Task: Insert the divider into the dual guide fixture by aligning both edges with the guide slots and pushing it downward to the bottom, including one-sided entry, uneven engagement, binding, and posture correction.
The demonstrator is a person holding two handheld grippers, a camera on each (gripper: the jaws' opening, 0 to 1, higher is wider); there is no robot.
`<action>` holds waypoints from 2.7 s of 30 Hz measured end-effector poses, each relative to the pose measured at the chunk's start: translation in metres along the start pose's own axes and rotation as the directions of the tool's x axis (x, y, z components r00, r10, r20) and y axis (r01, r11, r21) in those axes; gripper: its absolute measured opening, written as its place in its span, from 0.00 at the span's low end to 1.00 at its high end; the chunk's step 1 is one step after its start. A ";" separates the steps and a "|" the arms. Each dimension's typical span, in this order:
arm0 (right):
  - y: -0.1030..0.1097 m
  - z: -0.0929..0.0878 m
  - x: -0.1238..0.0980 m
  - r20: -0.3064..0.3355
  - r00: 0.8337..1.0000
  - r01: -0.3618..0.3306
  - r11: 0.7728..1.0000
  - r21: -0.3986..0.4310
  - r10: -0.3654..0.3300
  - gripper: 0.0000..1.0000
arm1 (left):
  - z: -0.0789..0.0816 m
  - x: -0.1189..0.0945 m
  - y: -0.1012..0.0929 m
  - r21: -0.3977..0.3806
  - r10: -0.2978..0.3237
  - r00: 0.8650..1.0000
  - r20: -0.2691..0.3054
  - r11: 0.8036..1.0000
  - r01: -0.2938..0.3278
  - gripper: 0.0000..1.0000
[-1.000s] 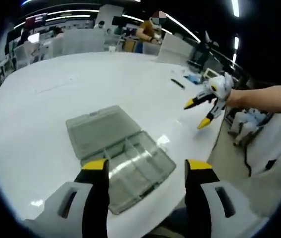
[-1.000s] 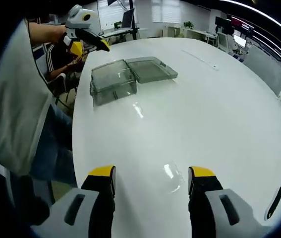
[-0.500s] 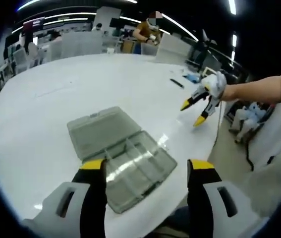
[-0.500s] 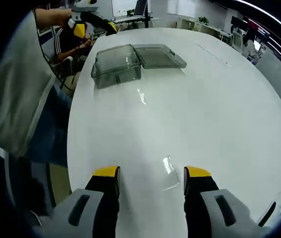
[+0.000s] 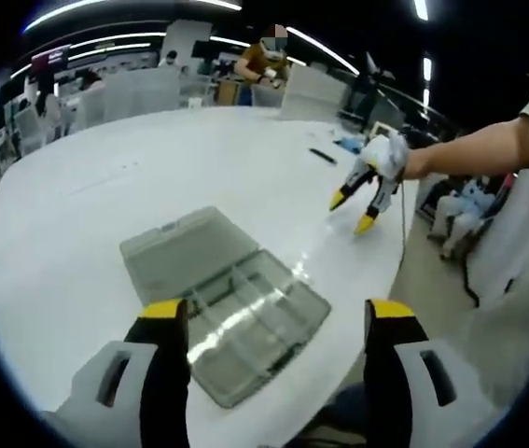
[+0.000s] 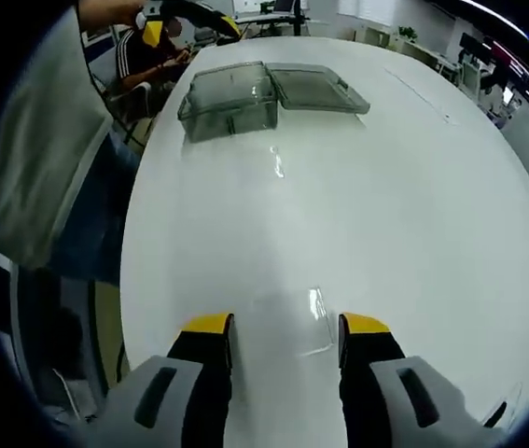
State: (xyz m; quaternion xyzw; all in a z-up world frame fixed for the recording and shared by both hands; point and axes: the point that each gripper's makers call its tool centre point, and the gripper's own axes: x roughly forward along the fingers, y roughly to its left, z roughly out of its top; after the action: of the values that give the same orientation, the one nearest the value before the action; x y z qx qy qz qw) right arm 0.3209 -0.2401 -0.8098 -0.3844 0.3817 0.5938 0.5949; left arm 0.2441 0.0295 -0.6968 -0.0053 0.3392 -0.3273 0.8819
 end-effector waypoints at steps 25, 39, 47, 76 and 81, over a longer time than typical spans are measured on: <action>-0.004 -0.007 0.009 -0.128 0.990 -0.071 0.986 -0.152 0.052 0.30 | 0.006 0.008 -0.003 0.071 -0.039 0.999 -0.014 0.997 0.040 0.79; -0.001 -0.007 0.010 -0.182 0.982 -0.092 0.973 -0.214 0.053 0.29 | 0.007 0.010 0.000 0.062 -0.039 0.999 -0.009 0.997 0.039 0.79; -0.001 -0.007 0.011 -0.218 0.974 -0.104 0.967 -0.233 0.053 0.27 | 0.007 0.011 -0.007 0.101 -0.059 0.998 -0.021 0.993 0.061 0.80; 0.000 0.012 0.008 -0.193 0.980 -0.082 0.978 -0.191 0.045 0.27 | 0.012 0.017 -0.016 0.293 -0.089 0.993 -0.074 0.950 0.107 0.82; 0.002 0.019 0.006 -0.186 0.982 -0.080 0.978 -0.195 0.043 0.27 | 0.012 0.018 -0.016 0.295 -0.094 0.993 -0.075 0.949 0.112 0.82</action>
State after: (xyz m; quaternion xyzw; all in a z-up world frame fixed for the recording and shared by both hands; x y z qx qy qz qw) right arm 0.3186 -0.2208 -0.8075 -0.4829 0.3840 0.6101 0.4971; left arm 0.2519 0.0038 -0.6939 0.1200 0.3113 -0.4204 0.8438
